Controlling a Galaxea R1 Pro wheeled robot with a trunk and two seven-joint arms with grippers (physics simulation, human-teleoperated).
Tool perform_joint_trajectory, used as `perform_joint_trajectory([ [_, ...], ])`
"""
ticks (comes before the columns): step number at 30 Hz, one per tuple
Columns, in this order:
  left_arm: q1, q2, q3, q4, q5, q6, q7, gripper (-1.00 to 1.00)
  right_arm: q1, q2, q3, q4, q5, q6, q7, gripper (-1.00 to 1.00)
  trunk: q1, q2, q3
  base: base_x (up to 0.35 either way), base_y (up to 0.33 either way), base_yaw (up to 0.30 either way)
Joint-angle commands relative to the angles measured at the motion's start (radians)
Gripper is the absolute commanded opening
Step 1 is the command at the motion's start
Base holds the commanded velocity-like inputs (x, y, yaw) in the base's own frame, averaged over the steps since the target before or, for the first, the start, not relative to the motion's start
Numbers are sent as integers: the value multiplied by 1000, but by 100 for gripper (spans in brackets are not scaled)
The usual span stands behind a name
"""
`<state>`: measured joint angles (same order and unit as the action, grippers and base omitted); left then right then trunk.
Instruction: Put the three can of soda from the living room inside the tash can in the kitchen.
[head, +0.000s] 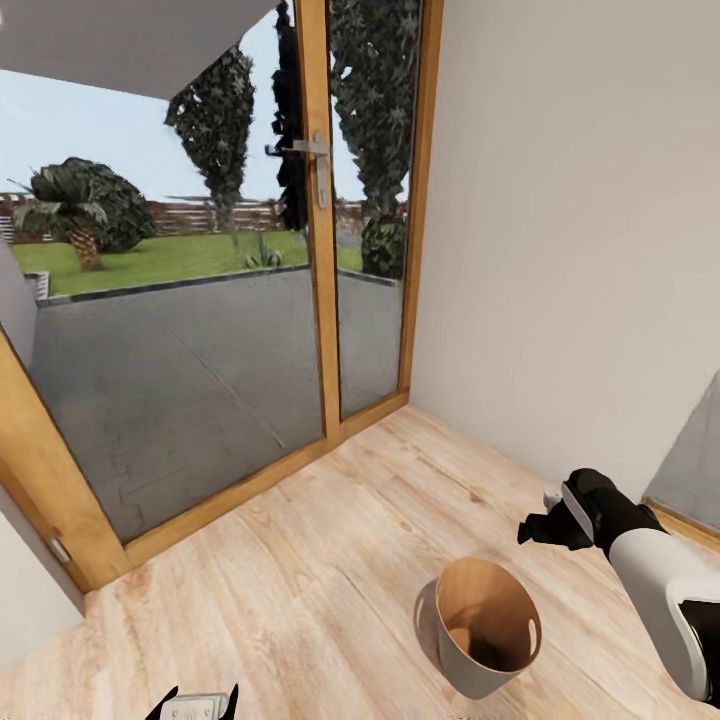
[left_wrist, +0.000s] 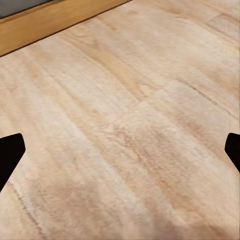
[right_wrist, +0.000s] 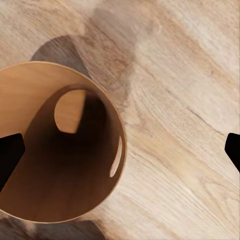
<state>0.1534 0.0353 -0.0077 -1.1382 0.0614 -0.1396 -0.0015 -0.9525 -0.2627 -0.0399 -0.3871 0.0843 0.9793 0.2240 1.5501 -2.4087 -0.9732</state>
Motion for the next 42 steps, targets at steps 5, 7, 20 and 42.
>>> perform_joint_trajectory([
  [5, 0, 0, 0, 0, 0, 0, 0, 100, 0, 0, -1, 0, 0, 0, 0, 100, 19, -35, -16, 0, 0, 0],
  [7, 0, 0, 0, 0, 0, 0, 0, 100, 0, 0, -1, 0, 0, 0, 0, 100, 27, -49, -22, 0, 0, 0],
  [20, 0, 0, 1, 0, 0, 0, 0, 100, 1, 0, -1, 1, -1, -1, 0, 100, 53, -93, -68, 0, 0, 0],
  [42, 1, 0, -1, -1, 1, -5, 0, 100, 1, 3, 1, 19, -4, 10, 8, 100, 59, -96, -122, 0, 0, 0],
])
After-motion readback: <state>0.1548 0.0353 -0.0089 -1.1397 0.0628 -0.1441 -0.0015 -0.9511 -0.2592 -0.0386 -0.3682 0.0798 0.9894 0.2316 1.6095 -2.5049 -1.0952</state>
